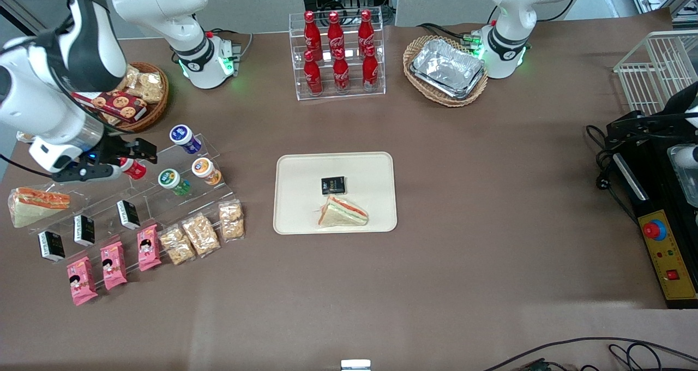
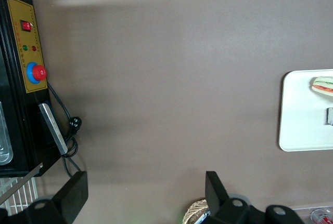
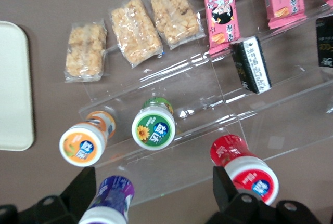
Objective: Place green gum on tray
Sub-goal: 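Move the open right gripper down over the green gum bottle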
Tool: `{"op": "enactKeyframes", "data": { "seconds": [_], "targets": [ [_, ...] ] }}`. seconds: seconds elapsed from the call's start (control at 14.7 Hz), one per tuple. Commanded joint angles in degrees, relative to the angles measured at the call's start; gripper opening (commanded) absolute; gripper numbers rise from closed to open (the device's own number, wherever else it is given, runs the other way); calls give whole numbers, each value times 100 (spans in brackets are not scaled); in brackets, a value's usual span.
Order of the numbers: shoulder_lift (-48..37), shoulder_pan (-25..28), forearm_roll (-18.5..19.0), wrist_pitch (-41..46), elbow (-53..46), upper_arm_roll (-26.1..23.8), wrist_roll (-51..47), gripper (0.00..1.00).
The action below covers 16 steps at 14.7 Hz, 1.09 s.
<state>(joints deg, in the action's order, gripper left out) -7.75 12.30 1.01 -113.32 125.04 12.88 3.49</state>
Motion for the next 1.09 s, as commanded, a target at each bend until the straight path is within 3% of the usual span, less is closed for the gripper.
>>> {"op": "enactKeyframes", "data": {
  "seconds": [0.0,1.02],
  "targets": [
    [-42,114,198,-743,626,-5,3,100],
    [705,229,373,-1667,838,-5,21,100]
  ]
}}
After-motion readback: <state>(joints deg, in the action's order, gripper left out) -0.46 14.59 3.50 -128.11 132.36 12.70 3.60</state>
